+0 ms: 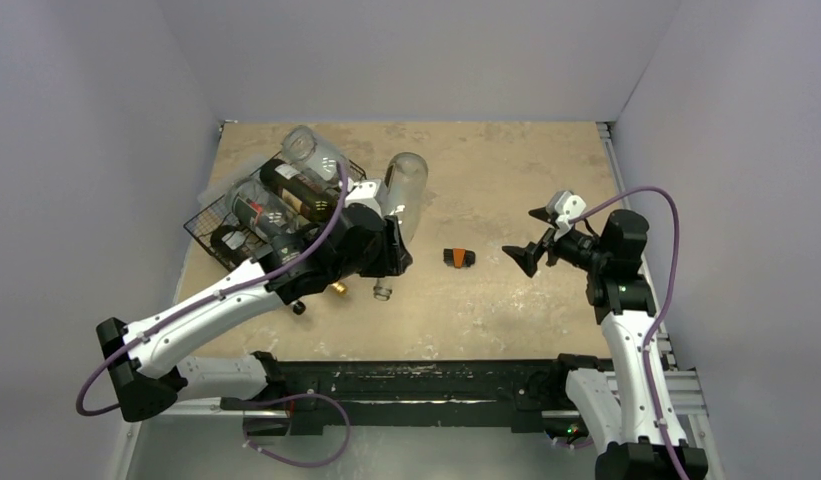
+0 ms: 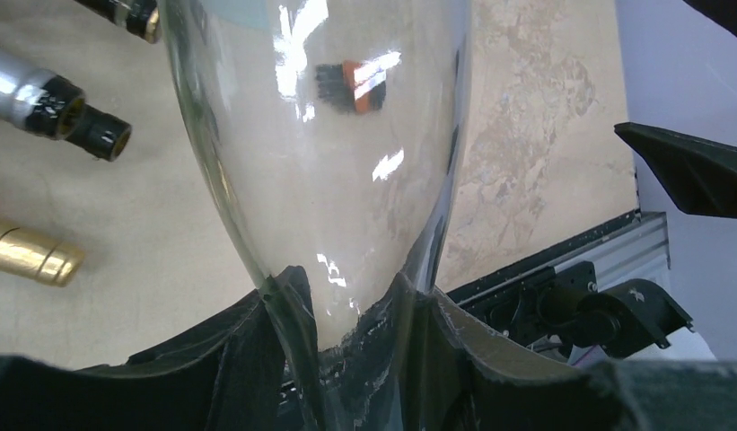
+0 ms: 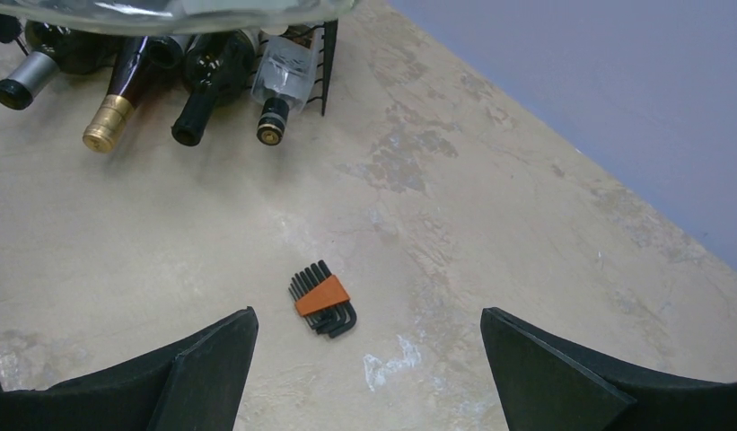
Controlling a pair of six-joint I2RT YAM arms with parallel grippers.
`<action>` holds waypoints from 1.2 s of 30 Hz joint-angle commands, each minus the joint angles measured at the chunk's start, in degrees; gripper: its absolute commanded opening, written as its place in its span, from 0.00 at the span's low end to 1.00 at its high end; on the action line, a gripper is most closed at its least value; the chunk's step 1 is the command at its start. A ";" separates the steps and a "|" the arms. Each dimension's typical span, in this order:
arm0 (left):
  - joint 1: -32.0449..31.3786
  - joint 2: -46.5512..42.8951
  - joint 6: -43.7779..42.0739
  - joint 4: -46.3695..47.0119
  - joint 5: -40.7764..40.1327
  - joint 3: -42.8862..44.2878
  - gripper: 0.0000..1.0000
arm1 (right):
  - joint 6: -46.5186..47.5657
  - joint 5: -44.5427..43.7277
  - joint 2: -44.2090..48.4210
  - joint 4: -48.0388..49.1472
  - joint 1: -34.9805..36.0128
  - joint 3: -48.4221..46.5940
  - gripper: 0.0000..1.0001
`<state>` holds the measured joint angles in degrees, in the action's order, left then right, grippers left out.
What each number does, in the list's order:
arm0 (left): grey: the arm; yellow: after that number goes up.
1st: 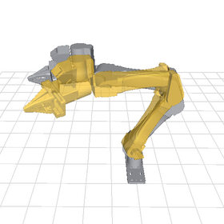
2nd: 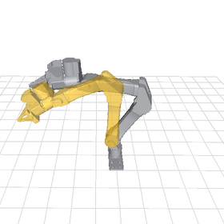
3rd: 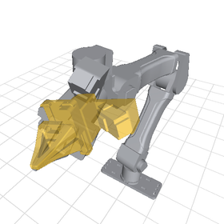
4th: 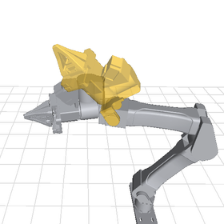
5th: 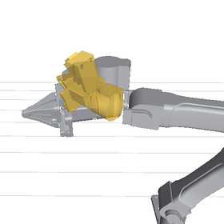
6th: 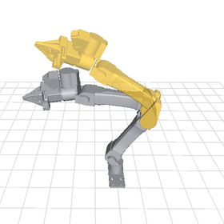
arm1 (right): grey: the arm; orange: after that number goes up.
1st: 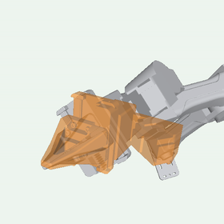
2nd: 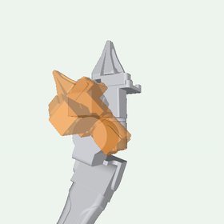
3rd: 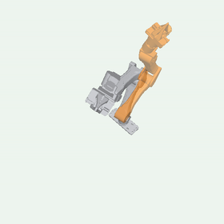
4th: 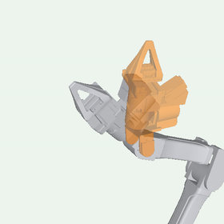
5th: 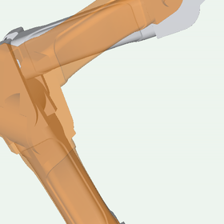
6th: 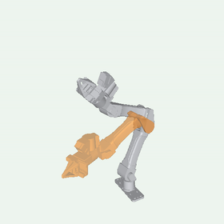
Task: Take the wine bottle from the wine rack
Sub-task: Pick up the wine bottle from the wine rack.
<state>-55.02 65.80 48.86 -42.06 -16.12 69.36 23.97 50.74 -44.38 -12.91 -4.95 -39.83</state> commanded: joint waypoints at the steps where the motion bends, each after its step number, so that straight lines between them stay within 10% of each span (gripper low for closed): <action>1: -0.62 0.42 0.47 13.72 1.47 5.94 0.00 | 4.19 3.28 1.10 -2.14 -0.32 -1.11 0.99; 9: -0.61 3.71 3.02 11.65 10.65 7.03 0.00 | 13.16 11.22 2.59 -8.52 -0.24 -1.72 0.99; 30: -0.72 7.28 13.47 11.33 32.55 3.89 0.00 | 72.21 20.50 -5.89 -48.17 3.18 -9.66 0.99; 36: -1.45 8.92 16.98 11.70 35.90 3.79 0.00 | 70.88 19.15 -7.08 -44.28 7.79 -9.72 0.99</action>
<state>-55.77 76.07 63.75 -42.19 15.73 70.59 92.12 68.99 -51.53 -57.45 0.05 -47.24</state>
